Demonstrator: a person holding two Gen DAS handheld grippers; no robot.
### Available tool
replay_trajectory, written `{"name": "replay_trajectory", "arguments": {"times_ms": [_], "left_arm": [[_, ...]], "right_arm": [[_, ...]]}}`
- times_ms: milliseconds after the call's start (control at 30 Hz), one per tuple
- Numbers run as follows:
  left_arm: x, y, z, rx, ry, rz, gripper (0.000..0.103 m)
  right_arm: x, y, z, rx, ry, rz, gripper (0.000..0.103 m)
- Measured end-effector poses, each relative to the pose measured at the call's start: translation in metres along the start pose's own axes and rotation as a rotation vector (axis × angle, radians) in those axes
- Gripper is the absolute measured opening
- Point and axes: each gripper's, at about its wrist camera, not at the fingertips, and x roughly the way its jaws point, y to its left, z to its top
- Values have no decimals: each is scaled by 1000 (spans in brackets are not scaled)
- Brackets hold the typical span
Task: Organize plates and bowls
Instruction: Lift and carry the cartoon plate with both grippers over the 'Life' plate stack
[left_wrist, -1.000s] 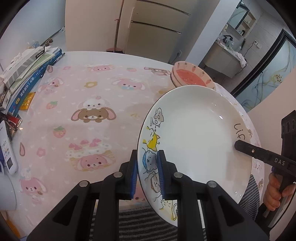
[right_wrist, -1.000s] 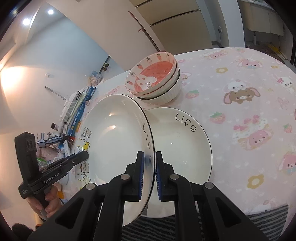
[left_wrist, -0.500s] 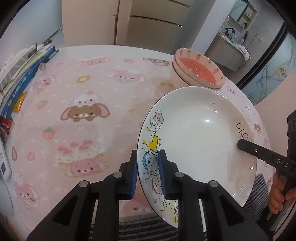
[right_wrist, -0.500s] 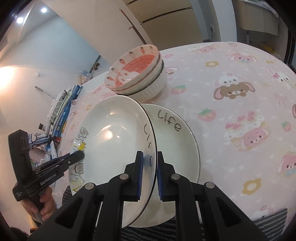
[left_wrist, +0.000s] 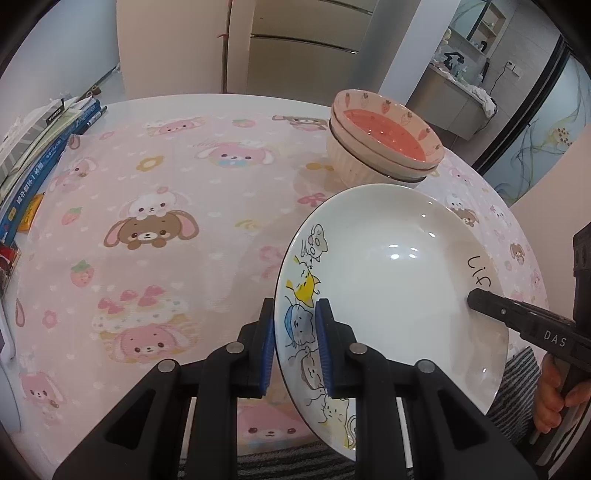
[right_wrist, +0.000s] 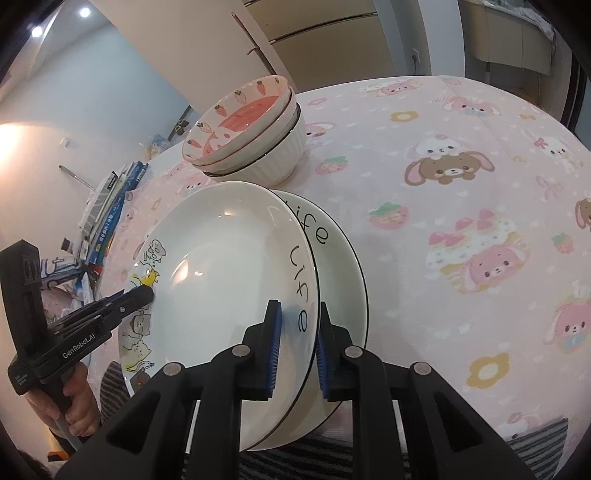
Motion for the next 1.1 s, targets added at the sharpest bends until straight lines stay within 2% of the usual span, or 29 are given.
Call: {"name": "replay_trajectory", "arguments": {"times_ms": [100, 300, 533, 767, 1100], "left_arm": [[1, -2, -2, 16, -14, 0, 18], [8, -10, -9, 57, -19, -14, 18], [7, -9, -11, 76, -51, -25, 19], [7, -15, -15, 104, -81, 5, 19], [8, -28, -20, 170, -118, 87, 20]], "right_arm": [[3, -2, -1, -10, 12, -16, 21], [-2, 2, -1, -59, -16, -88, 23], [-6, 4, -3, -99, -14, -101, 23], [-11, 8, -8, -127, -8, -116, 23], [-22, 16, -24, -174, -53, -166, 23]]}}
